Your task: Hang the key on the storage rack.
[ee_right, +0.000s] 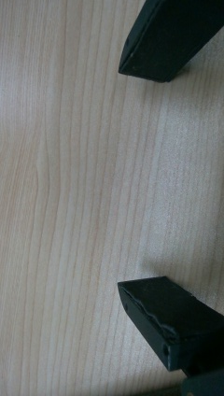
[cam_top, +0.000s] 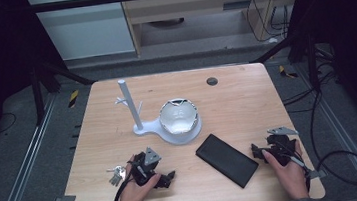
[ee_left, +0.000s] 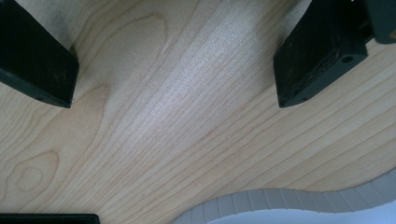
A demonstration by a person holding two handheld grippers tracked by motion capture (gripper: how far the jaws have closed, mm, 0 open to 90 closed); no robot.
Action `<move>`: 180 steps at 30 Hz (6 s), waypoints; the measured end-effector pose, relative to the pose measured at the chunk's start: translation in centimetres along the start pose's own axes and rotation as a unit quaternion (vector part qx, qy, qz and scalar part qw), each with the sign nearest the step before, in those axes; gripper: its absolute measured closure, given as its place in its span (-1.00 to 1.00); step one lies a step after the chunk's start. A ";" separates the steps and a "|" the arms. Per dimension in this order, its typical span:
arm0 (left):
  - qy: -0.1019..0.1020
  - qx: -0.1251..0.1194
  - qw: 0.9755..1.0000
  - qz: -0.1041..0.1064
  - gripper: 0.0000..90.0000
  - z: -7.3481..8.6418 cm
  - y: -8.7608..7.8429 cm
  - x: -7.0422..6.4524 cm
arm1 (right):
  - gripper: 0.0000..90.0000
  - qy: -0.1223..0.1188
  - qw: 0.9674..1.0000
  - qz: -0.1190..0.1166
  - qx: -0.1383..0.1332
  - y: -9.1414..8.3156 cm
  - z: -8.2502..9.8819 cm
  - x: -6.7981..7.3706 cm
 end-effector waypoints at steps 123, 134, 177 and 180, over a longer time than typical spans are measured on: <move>-0.020 0.201 0.978 -0.059 0.83 2.3 -8.5 6.3 | -0.99 -0.037 0.999 -0.035 -0.003 -0.3 0.2 0.8; -0.001 0.219 0.973 -0.073 0.83 2.7 -7.8 6.0 | -0.99 -0.037 0.999 -0.037 -0.003 -0.3 0.2 0.9; 0.048 0.168 0.980 -0.094 0.83 -12.5 -19.5 10.0 | -0.99 -0.039 0.999 -0.038 -0.002 -0.2 0.2 1.0; 0.049 0.169 0.980 -0.098 0.83 -13.0 -19.7 10.2 | -0.99 -0.040 0.998 -0.038 -0.002 -0.2 0.2 1.0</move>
Point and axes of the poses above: each handheld gripper's, and its own axes: y roughly forward along the jaws, z roughly out of its underside, x roughly to its left, the point moved 4 cm from there along y, roughly forward along the jaws, and after that the axes turned 3 degrees about -y, right-handed, at the moved point
